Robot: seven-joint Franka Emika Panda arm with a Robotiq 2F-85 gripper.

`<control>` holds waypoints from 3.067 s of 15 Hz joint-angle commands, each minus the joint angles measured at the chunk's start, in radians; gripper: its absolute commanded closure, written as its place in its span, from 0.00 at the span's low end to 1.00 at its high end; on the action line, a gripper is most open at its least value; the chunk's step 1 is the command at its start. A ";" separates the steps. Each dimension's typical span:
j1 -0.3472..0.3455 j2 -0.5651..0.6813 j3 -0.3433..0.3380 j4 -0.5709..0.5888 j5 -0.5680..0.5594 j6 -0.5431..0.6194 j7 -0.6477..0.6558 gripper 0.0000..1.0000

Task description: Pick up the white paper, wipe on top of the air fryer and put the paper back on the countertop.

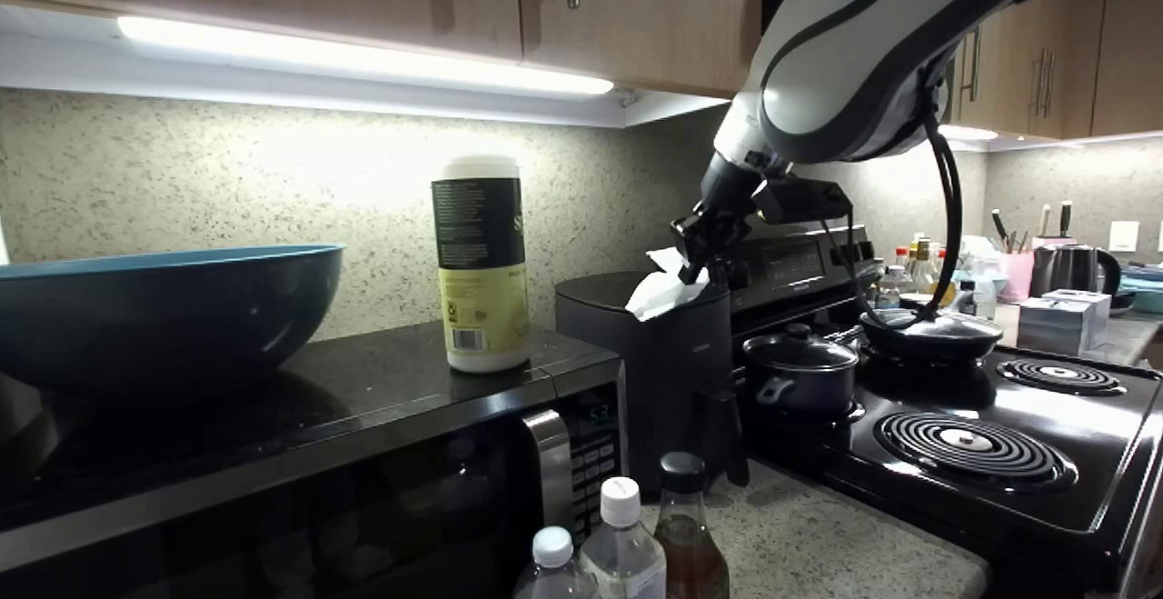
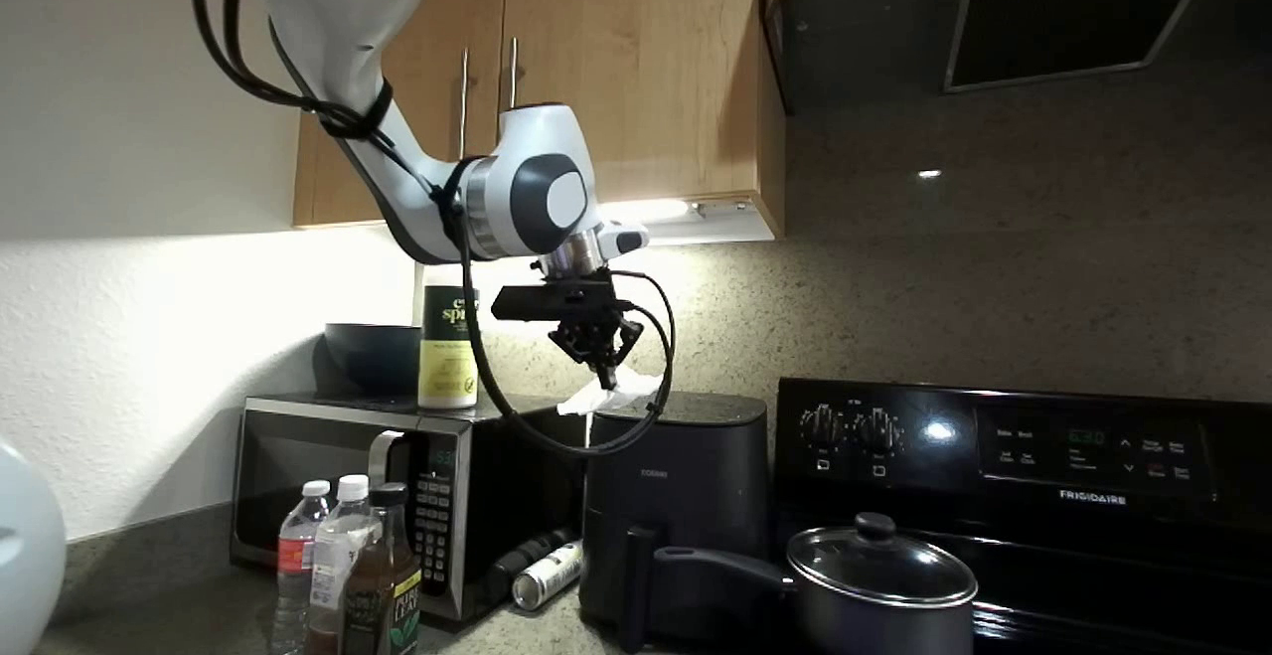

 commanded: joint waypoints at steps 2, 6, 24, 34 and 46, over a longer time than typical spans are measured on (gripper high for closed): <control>-0.006 0.045 0.005 0.027 0.004 -0.002 -0.004 0.98; -0.020 0.053 0.013 0.023 -0.030 0.039 0.024 0.99; -0.082 0.233 -0.114 0.196 -0.649 0.017 0.732 0.99; -0.025 0.329 -0.044 0.271 -0.452 0.031 0.544 0.99; 0.011 0.402 -0.018 0.343 -0.405 0.117 0.422 0.99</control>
